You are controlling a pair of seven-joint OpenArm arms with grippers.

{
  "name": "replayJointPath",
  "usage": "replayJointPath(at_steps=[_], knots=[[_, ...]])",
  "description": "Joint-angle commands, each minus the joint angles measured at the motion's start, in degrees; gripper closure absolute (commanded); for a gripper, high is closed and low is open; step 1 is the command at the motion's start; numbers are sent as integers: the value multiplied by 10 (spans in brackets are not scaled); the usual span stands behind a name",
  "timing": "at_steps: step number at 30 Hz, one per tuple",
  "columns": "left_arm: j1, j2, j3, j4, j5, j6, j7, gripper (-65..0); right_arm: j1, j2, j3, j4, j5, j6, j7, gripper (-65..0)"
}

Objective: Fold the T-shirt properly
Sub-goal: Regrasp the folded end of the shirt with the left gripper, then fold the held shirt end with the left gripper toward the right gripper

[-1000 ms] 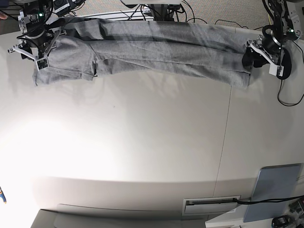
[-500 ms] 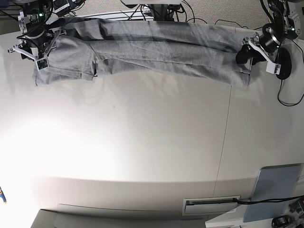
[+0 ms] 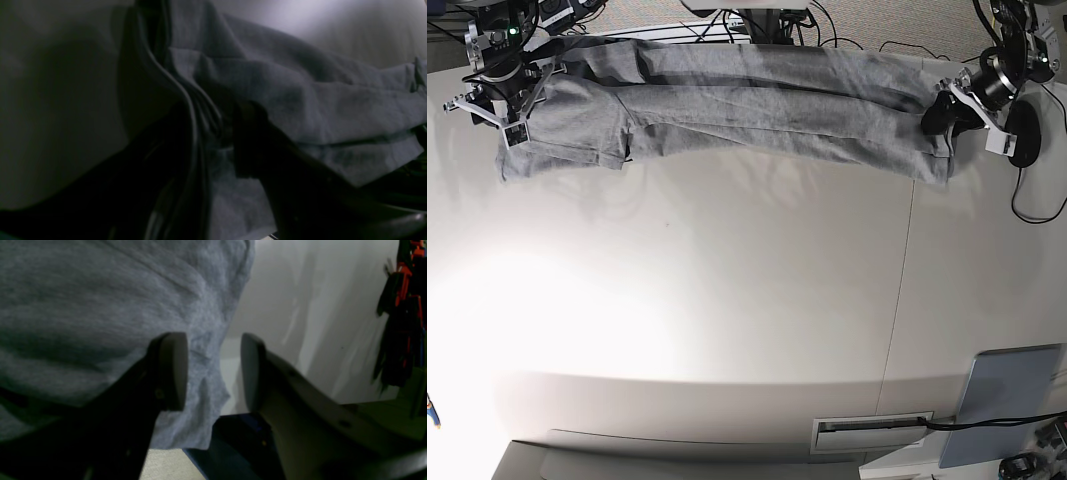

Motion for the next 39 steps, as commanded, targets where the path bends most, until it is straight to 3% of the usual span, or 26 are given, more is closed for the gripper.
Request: replayJointPath(at_steps=[1, 4, 8, 11, 14, 17, 21, 26, 29, 34, 39], knots=[[-1, -9, -4, 7, -10, 2, -7, -204, -2, 8, 7, 9, -7, -7, 6, -261], [-1, -9, -4, 7, -10, 14, 5, -204, -2, 8, 7, 9, -7, -7, 5, -261], [-1, -9, -4, 7, -10, -2, 28, -201, -2, 8, 7, 9, -7, -7, 3, -261], [-2, -9, -4, 8, -10, 2, 16, -105, -2, 8, 7, 9, -7, -7, 2, -261], [-1, -10, -4, 8, -10, 39, -13, 0, -2, 8, 7, 9, -9, -7, -5, -261], [-3, -15, -5, 9, -8, 57, -14, 0, -2, 8, 7, 9, -29, -7, -13, -261], [-12, -26, -6, 18, 40, 60, -21, 0, -2, 8, 7, 9, -42, -7, -13, -261], [-21, -37, -6, 51, 146, 168, -79, 0, -2, 8, 7, 9, -42, -7, -13, -261], [-20, -37, -6, 79, 203, 216, -89, 0, -2, 8, 7, 9, -42, -7, -10, -261], [-5, -37, -6, 156, 239, 256, -72, 0, -2, 8, 7, 9, -42, -7, -11, -261], [60, -34, -5, 297, 238, 253, -52, 0, -2, 8, 7, 9, -42, -7, -11, -261]])
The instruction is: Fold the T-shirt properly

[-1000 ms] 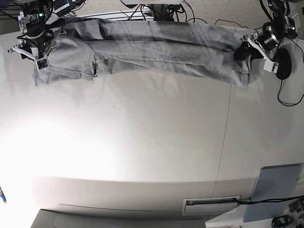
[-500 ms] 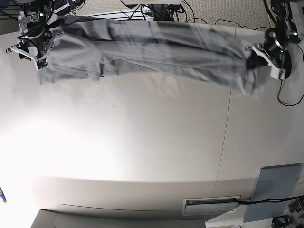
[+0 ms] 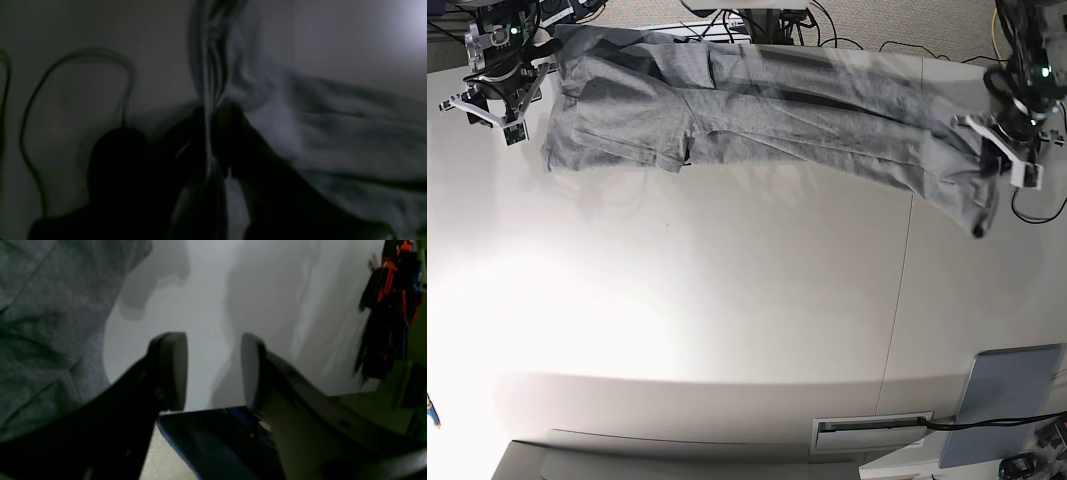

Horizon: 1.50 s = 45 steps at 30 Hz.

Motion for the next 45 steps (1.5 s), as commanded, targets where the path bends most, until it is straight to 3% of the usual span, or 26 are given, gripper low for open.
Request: replayJointPath(at_steps=[1, 4, 9, 13, 16, 22, 27, 33, 39, 40, 43, 45], knots=[[13, -7, -5, 38, -9, 0, -1, 0, -2, 8, 7, 9, -7, -7, 7, -261], [51, -7, -4, 106, -67, -7, 43, 0, -2, 8, 7, 9, -7, -7, 7, -261], [91, 21, -1, 153, -165, -59, 53, 0, -2, 8, 7, 9, -7, -7, 14, -261], [92, 58, 55, 153, -178, -61, 65, 0, -2, 8, 7, 9, -7, -7, 18, -261], [89, 75, 125, 153, -168, -40, 57, 0, -2, 8, 7, 9, -7, -7, 19, -261], [62, 96, 269, 153, -80, 38, 40, 0, -2, 8, 7, 9, -7, -7, 19, -261], [43, 104, 349, 144, -19, 81, 37, 0, -2, 8, 7, 9, -7, -7, 19, -261], [33, 104, 390, 123, 21, 121, 13, 0, -2, 8, 7, 9, -7, -7, 19, -261], [27, 106, 390, 99, 20, 120, 7, 0, -2, 8, 7, 9, -7, -7, 19, -261], [27, 108, 390, 97, 19, 120, 7, -22, -2, 8, 7, 9, -7, -7, 20, -261], [27, 112, 390, 97, 19, 113, 6, -221, -2, 8, 7, 8, -7, -7, 20, -261], [25, 111, 390, 97, 18, 90, 6, -316, -2, 8, 7, 9, -7, -7, 20, -261]])
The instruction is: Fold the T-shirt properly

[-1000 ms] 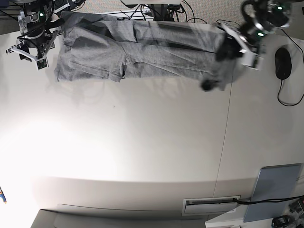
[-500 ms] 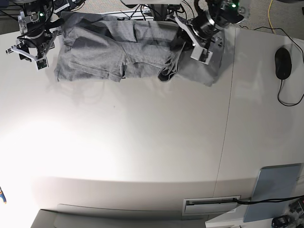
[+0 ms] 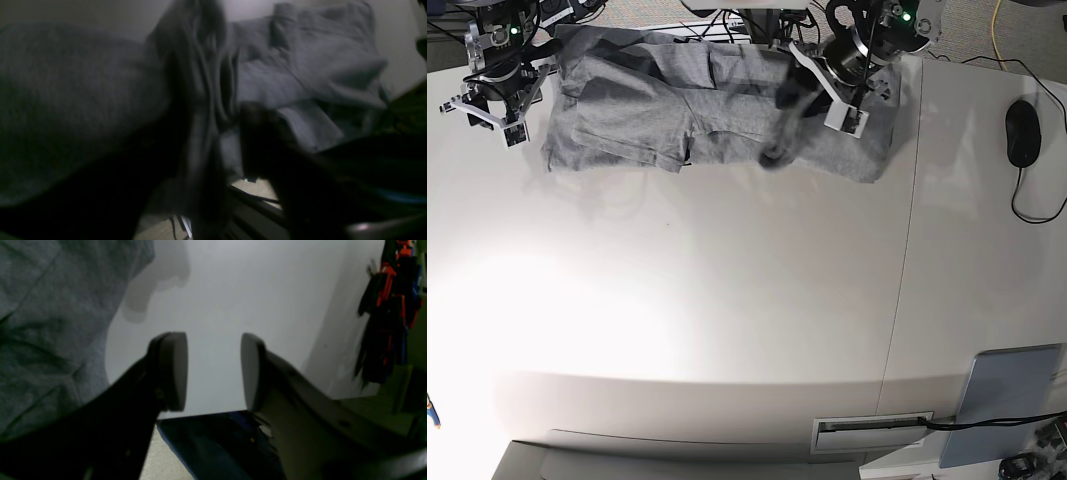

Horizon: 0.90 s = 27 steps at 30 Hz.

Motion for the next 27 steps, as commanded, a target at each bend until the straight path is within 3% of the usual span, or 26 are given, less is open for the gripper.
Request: replayJointPath(at_steps=[1, 7, 17, 21, 27], knots=[[0, -1, 0, 10, -10, -17, -11, -334, -2, 8, 6, 9, -7, -7, 8, -261], [-1, -2, -1, 10, -10, -32, -17, -335, -2, 8, 6, 9, -7, -7, 11, -261], [-1, -2, -1, 10, 47, -32, -41, -335, -3, 8, 7, 9, 30, -7, 82, -261], [-1, -2, -1, 10, 61, -32, -41, -335, -3, 8, 32, 8, 96, 0, 115, -261], [-1, -2, -18, 10, 77, -32, -52, -335, -3, 8, 153, -10, 249, 61, 100, -261]])
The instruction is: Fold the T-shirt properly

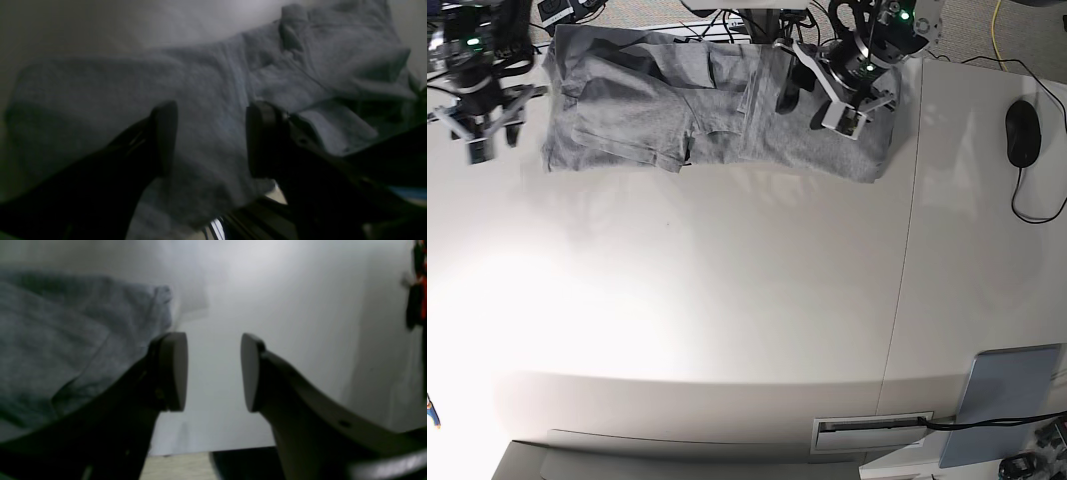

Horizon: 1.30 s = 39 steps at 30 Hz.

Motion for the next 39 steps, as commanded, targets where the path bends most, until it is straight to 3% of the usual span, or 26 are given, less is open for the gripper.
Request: replayJointPath(at_steps=[1, 8, 11, 15, 19, 24, 26, 29, 32, 35, 39], knots=[[2, -2, -9, 10, -1, 0, -17, -335, -2, 8, 30, -9, 27, 10, 2, -261], [2, -2, -48, 10, -2, 0, -28, -335, 0, 8, 138, -170, 287, 217, -77, -261], [2, -2, -48, 10, -16, -6, -28, -335, 0, 8, 140, -228, 318, 259, -81, -262], [2, -2, -48, 10, -56, -48, -28, -335, 0, 8, 140, -261, 317, 260, -101, -262], [2, -2, -48, 10, -78, -65, -28, -335, 0, 6, 140, -262, 317, 262, -121, -262], [2, -1, -48, 10, -77, -65, -28, -335, 5, -33, 140, -262, 317, 262, -37, -262], [2, -2, -48, 10, -77, -65, -28, -335, 18, -55, 139, -262, 317, 280, -26, -262], [-5, -2, -48, 10, -77, -65, -27, -335, 53, -73, 126, -262, 317, 295, -89, -267], [-13, -2, -48, 10, -77, -66, -25, -335, 90, -81, 97, -262, 317, 276, -174, -337], [-21, -2, -48, 10, -77, -85, -16, -335, 118, -82, 65, -262, 316, 233, -189, -351], [-25, -2, -48, 10, -76, -106, -11, -335, 133, -90, 32, -262, 317, 227, -193, -351]])
